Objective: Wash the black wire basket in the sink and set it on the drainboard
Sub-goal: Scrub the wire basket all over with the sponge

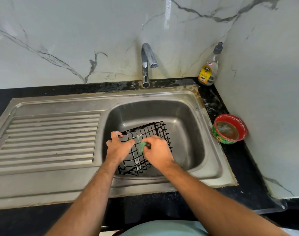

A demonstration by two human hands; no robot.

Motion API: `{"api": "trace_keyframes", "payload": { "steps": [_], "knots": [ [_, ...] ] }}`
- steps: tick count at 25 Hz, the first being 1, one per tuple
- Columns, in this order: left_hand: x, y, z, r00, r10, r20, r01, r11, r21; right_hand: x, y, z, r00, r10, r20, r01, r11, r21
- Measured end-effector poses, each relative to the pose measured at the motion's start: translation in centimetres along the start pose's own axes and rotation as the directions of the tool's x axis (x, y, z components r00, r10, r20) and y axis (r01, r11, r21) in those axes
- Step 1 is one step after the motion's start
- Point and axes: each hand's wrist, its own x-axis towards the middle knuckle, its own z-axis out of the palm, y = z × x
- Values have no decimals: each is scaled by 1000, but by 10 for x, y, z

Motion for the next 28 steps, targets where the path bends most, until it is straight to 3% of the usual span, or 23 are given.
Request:
{"api": "trace_keyframes", "payload": {
  "steps": [3,5,9,13,17,23,28],
  "knots": [
    [-3,2,0,1000,10,-1,-10,1000,25,25,-16,-1,980,-8,-198,28,995,100],
    [-3,2,0,1000,16,-4,-15,999,32,37,-24,-3,969,-16,-247,54,987,149],
    [-2,3,0,1000,6,6,-6,1000,28,33,-17,-4,984,-108,-140,109,994,-6],
    [2,1,0,1000,-6,22,6,1000,-3,-5,9,2,989,-145,-19,145,989,-31],
    [6,2,-1,999,-43,18,44,998,-35,-21,18,1,989,-64,134,72,996,-60],
    [9,8,3,994,-105,-12,104,991,-82,-11,12,-5,998,-34,44,35,999,-17],
    [11,7,2,993,-115,-8,113,989,-97,-19,21,-3,986,83,142,-83,997,-4]
  ]
}}
